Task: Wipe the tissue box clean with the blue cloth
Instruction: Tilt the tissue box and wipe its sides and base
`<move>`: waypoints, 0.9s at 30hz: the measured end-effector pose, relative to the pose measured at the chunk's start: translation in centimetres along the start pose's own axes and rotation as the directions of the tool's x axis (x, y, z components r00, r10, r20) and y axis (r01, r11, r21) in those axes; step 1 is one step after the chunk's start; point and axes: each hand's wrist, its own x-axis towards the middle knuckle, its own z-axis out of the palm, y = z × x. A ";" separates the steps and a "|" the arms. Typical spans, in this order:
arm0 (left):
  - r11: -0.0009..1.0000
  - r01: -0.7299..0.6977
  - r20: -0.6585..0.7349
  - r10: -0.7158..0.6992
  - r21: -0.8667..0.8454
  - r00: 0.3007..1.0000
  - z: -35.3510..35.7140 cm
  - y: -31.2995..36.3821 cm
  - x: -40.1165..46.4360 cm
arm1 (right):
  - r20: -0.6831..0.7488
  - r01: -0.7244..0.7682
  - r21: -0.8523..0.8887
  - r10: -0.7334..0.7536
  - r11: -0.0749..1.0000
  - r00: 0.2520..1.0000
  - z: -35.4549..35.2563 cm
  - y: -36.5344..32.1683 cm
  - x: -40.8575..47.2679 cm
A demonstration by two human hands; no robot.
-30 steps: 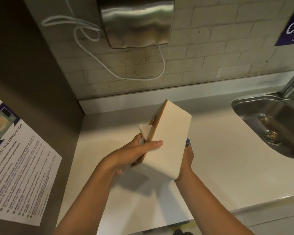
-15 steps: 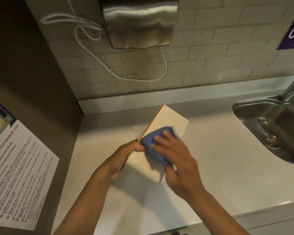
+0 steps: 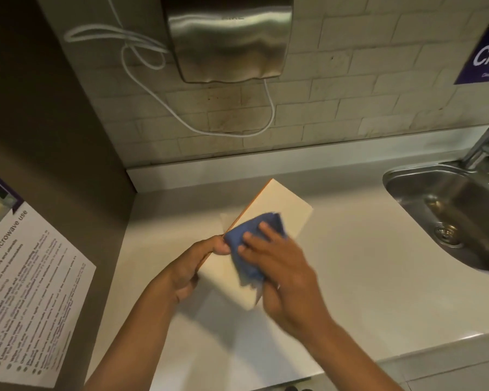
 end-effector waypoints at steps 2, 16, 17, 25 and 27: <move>0.999 -0.018 -0.019 0.018 0.032 1.000 -0.2 0.1 0.0 | 0.065 0.046 -0.001 -0.046 0.999 0.997 0.3 -0.6 -1.1; 0.975 0.010 -0.003 -0.010 0.223 1.000 -2.1 -3.8 0.1 | -0.028 -0.356 -0.042 0.355 0.933 0.934 0.2 4.2 -3.6; 0.973 0.014 -0.012 -0.011 0.230 1.000 -2.3 -4.2 0.3 | -0.019 -0.370 -0.037 0.369 0.928 0.929 0.5 4.1 -4.1; 0.960 0.076 -0.049 -0.065 0.271 0.997 -3.9 -6.6 2.1 | 0.108 -0.218 -0.071 0.225 0.973 0.968 3.7 2.1 -7.7; 0.953 0.083 -0.034 -0.076 0.291 0.997 -4.5 -6.7 2.4 | 0.149 -0.115 -0.089 0.127 0.989 0.981 3.8 2.3 -8.2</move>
